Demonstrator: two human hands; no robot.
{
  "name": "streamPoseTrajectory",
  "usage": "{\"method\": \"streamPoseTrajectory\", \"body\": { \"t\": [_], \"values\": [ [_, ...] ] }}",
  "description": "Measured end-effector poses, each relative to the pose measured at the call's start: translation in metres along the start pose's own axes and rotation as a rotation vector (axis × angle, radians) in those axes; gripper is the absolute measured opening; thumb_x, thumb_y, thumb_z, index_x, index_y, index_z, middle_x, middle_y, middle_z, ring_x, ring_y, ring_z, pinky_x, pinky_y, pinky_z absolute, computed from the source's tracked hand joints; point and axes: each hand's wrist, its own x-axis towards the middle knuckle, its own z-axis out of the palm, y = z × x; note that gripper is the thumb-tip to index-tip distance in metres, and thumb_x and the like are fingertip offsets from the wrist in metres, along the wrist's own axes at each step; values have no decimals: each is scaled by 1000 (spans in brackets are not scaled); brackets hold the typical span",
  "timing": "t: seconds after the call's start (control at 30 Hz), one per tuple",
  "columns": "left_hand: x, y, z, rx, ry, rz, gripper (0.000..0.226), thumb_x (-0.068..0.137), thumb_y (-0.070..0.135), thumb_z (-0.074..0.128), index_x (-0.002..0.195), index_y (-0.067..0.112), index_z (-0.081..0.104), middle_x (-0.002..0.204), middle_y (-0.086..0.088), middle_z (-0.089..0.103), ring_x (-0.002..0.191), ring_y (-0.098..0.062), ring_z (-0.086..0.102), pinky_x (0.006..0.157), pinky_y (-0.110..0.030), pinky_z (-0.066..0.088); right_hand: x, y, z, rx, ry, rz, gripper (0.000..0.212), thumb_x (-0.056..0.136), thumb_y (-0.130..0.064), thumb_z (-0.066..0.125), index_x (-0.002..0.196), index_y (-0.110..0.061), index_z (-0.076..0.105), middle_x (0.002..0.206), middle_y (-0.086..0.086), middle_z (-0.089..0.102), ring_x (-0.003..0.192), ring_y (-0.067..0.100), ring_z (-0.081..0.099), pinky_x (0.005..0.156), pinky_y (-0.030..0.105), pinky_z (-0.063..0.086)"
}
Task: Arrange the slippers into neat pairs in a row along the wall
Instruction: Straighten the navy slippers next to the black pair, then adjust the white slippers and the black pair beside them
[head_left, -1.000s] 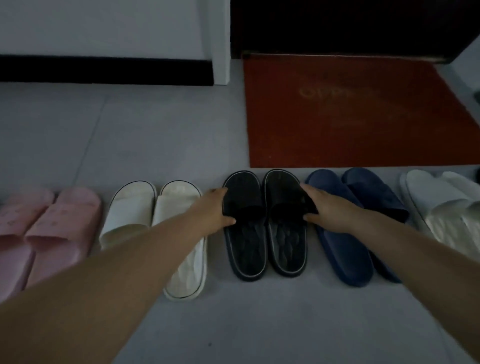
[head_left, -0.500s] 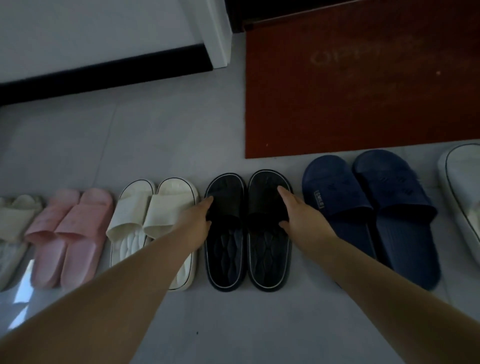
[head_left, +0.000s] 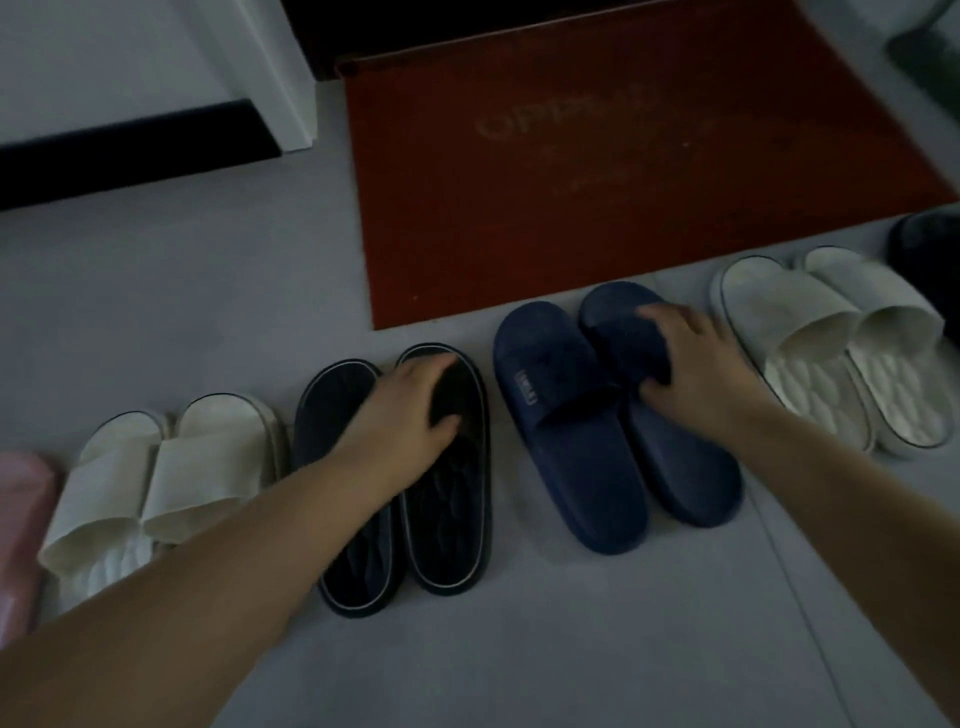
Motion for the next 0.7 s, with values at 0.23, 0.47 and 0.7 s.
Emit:
{"method": "streamPoseTrajectory", "body": {
  "t": [0.23,0.47,0.7],
  "values": [
    [61,75,59,-55,-280,-149,78,89,33,58,149,15,12,160,-8,8,144,-29,21,115,-38,28,-13,55,3,292,-105,111,71,80,-2,59,142,-12,25,132,12,48,123,31,47,101,44,41],
    [55,67,72,-61,-234,-97,71,92,28,55,149,20,13,161,-4,3,145,-30,17,118,-37,22,-29,65,9,239,-90,90,77,82,6,52,147,-15,16,140,10,43,128,27,42,96,27,33],
    [26,74,55,-73,-105,-197,76,86,32,61,148,24,16,156,-5,22,138,-33,31,112,-46,33,-35,45,3,46,-116,243,84,84,0,53,149,-18,3,142,13,42,127,32,46,95,33,37]
  ]
}}
